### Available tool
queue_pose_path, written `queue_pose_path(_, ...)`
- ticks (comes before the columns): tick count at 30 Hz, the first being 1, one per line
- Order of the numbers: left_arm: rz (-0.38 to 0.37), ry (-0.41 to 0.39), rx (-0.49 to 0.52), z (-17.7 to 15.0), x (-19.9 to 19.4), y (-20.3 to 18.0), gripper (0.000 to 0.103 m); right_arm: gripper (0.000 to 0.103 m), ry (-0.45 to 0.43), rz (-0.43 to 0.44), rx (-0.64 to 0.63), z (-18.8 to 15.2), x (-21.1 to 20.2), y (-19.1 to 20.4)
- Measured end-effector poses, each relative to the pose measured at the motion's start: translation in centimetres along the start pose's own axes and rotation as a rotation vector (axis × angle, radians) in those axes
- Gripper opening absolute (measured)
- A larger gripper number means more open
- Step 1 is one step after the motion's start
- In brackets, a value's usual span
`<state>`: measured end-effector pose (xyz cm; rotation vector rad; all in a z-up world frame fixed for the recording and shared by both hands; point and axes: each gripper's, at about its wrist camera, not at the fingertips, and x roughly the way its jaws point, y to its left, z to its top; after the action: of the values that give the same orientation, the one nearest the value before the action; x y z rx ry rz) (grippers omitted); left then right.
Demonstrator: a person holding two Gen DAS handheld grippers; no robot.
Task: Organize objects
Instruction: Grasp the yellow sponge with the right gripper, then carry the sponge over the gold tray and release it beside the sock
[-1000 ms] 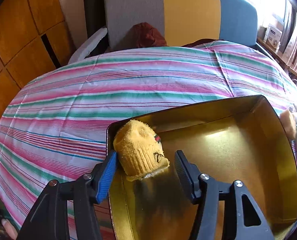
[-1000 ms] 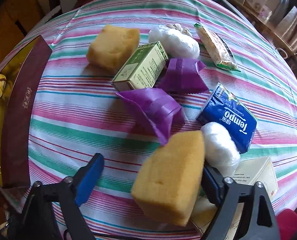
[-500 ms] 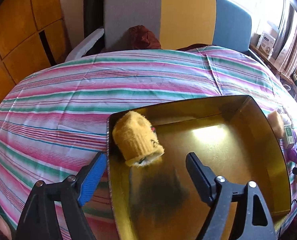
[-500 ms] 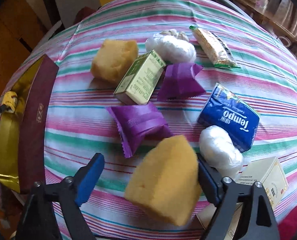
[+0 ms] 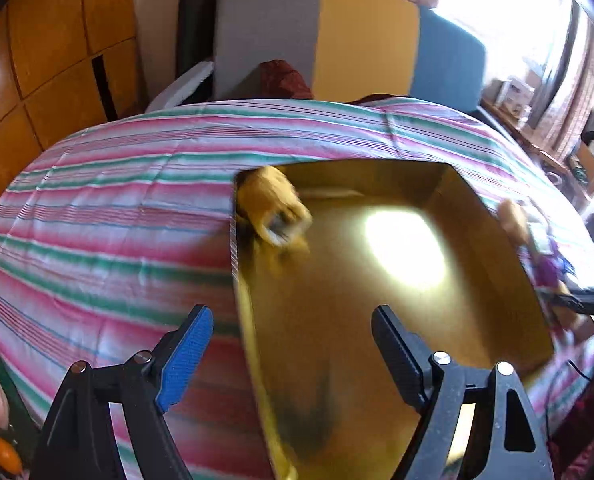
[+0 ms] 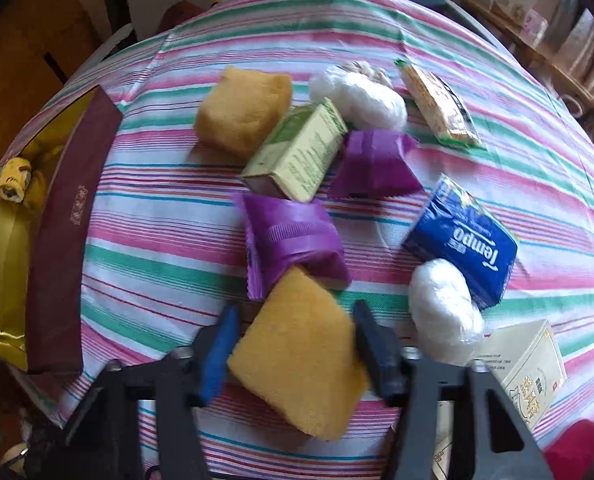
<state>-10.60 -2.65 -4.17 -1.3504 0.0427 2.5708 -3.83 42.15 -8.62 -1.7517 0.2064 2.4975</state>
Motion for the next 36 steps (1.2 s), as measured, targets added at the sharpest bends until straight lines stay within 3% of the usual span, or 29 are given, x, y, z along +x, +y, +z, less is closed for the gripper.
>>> queue_pose_path(6, -0.086, -0.002, 0.009, -2.6, -2.1, -2.2, 0.083, 0.050, -0.017, 0.080, -0.033, -0.1, -0.6, 1.4)
queue_pose_path(12, -0.105, -0.020, 0.028, -3.6, -3.1, -3.2, 0.083, 0.051, -0.082, 0.123, -0.060, -0.9, -3.3, 3.9)
queue_pose_path(16, -0.080, -0.033, 0.031, -4.2, -3.8, -2.9, 0.083, 0.051, -0.148, 0.179, -0.081, 0.2, -5.2, 7.4)
queue_pose_path(21, 0.029, -0.076, 0.027, -4.8, -4.9, -1.8, 0.083, 0.055, -0.203, 0.325, -0.145, 1.9, -7.9, 13.4)
queue_pose_path(26, 0.111, -0.094, 0.018, -5.5, -5.6, -0.4, 0.083, 0.055, -0.127, 0.432, -0.234, 3.9, -5.9, 22.4)
queue_pose_path(30, 0.133, -0.077, -0.017, -6.2, -5.3, 1.1, 0.083, 0.055, -0.031, 0.450, -0.231, 5.4, -1.8, 27.9)
queue_pose_path(36, 0.131, -0.069, -0.052, -6.4, -4.7, 2.4, 0.083, 0.055, 0.028, 0.438, -0.185, 7.7, 3.2, 32.9)
